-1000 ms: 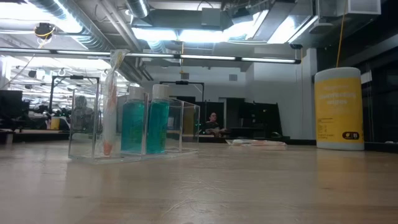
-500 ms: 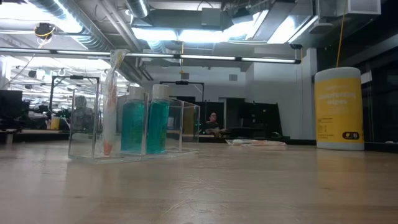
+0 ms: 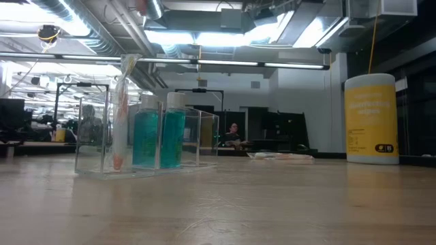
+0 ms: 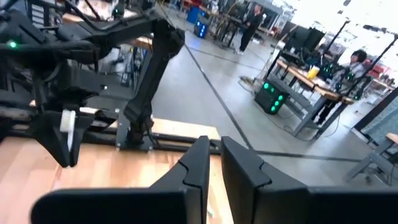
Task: Pick & Place toothbrushing station
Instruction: Put the bottom orange toothbrush into the transparent organizer
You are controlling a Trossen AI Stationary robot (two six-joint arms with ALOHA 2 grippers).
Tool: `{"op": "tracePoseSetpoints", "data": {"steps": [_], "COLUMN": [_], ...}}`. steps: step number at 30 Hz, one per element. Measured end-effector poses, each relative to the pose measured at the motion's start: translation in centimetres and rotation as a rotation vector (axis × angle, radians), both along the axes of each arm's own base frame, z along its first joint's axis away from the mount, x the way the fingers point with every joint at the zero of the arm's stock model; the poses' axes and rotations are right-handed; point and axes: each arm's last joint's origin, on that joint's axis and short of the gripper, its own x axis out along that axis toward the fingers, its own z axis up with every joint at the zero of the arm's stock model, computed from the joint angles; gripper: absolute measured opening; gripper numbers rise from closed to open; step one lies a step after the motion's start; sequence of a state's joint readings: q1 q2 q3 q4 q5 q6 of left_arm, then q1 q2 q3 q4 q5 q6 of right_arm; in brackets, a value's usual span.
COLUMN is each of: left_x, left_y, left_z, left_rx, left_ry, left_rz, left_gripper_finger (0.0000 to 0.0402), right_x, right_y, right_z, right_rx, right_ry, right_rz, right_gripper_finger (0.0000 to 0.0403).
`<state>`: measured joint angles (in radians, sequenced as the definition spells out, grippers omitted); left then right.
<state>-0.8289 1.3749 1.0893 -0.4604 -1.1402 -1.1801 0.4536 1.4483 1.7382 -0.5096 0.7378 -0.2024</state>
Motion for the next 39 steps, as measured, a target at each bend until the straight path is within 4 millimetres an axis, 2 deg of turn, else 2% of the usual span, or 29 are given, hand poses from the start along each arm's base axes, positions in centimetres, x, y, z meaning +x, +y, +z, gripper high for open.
{"op": "tracePoseSetpoints", "data": {"steps": [4,9,22,25,30,36,39], "left_x": [1.0,1.1,1.0,1.1,1.1,2.2,2.8], "left_y": [0.2,0.8,2.2,2.5,2.4,1.7,1.5], "left_z": [-1.3,-2.4,-3.1,-3.9,-4.6,-6.0,-6.6], "left_rx": [-0.022,-0.035,-0.018,-0.031,-0.051,-0.067,-0.077], "left_ry": [0.065,0.165,0.247,0.247,0.242,0.260,0.251], "left_rz": [-0.001,0.008,0.063,0.075,0.089,0.086,0.091], "left_gripper_finger": [0.0018,0.0018,0.0018,0.0018,0.0018,0.0018,0.0043], "right_x": [-0.3,-0.6,-1.3,-1.5,-1.8,-2.7,-3.1], "right_y": [0.5,1.0,2.3,2.6,3.0,3.3,3.2], "right_z": [-0.1,-0.2,-0.4,-0.4,-0.4,-0.1,0.2], "right_rx": [0.003,-0.007,-0.026,-0.026,-0.036,-0.044,-0.043], "right_ry": [0.010,0.016,0.031,0.031,0.029,0.026,0.017], "right_rz": [0.010,0.009,0.028,0.040,0.036,0.037,0.033], "right_gripper_finger": [0.0042,0.0042,0.0042,0.0042,0.0042,0.0042,0.0042]}}
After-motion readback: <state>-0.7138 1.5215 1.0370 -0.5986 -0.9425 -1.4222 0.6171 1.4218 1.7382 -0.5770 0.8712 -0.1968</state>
